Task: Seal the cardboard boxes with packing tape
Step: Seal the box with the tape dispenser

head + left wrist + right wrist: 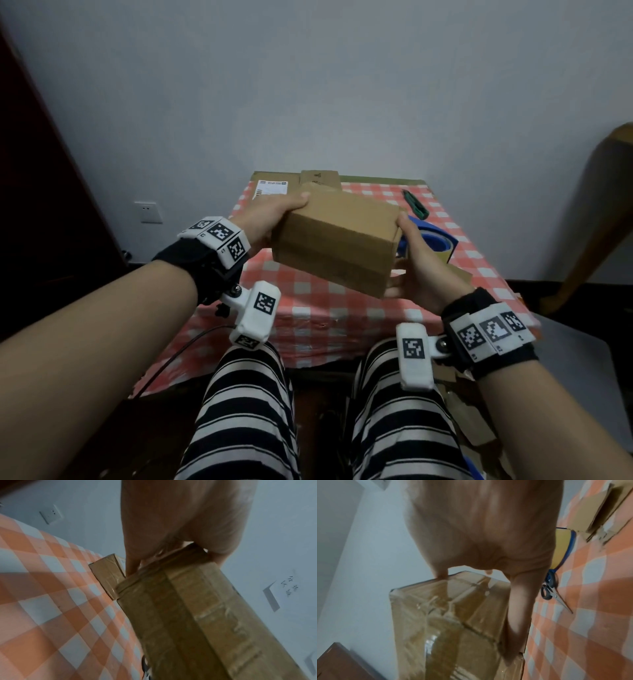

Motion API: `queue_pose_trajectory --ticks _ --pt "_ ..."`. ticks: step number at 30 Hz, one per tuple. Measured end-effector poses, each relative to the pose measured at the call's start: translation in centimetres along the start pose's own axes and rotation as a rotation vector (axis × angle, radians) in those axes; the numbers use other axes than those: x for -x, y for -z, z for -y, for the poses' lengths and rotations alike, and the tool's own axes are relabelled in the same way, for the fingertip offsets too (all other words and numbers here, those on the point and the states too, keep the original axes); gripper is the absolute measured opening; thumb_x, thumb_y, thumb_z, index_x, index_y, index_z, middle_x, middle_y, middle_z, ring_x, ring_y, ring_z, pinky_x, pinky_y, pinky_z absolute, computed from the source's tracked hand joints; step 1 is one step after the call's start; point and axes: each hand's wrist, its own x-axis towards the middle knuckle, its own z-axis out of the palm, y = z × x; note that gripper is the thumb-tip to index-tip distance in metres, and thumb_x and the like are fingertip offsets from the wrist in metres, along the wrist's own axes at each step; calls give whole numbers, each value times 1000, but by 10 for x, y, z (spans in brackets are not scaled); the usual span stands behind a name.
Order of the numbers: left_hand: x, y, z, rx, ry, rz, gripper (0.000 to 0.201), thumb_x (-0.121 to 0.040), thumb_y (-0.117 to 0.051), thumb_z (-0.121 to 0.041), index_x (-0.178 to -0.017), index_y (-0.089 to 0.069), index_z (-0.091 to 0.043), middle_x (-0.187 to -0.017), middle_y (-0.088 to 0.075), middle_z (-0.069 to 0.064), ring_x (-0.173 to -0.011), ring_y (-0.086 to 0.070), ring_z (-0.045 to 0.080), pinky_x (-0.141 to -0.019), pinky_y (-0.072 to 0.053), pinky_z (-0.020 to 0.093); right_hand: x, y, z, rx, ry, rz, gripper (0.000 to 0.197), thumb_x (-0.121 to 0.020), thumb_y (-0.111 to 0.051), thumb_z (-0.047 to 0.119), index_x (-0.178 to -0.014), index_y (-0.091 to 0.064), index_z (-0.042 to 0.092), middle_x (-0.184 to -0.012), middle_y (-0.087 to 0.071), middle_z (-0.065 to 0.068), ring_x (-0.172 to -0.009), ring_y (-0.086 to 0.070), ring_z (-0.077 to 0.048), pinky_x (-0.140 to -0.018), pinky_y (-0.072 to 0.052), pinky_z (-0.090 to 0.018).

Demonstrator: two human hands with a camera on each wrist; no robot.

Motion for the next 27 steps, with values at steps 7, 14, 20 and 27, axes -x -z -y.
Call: queue_pose_trajectory --ticks 7,14,20,27 --pt "1 -16 -5 3 -24 -1 35 -88 -51 -62 -102 -61 -31 -113 -65 -3 -103 -64 17 -89 -54 45 -10 12 -1 -106 -88 -130 49 -102 -40 51 -125 -59 13 -100 -67 -4 -72 -72 -22 -55 -58 -29" --pt "-13 -16 1 -210 -67 -174 62 -89 -36 -69 -112 -60 -16 -96 -60 -7 -101 -64 22 -92 -53 44 -28 19 -9 44 -149 -266 36 -101 -47 43 -100 -61 10 -50 -59 -7 -43 -45 -12 -33 -39 -15" --pt "-24 -10 8 -214 -74 -204 62 -91 -38 -66 -129 -55 -19 -109 -58 -4 -109 -60 21 -98 -49 42 -34 18 -13 148 -174 -249 50 -98 -45 54 -98 -67 9 -47 -55 -2 -36 -48 -10 -33 -36 -16" --pt "-19 -7 1 -296 79 -20 45 -94 -41 -59 -108 -61 -21 -92 -69 4 -75 -72 25 -55 -56 29 -35 10 -21 142 -188 -212 50 -100 -41 52 -104 -66 9 -50 -61 -3 -40 -54 -10 -34 -38 -16"
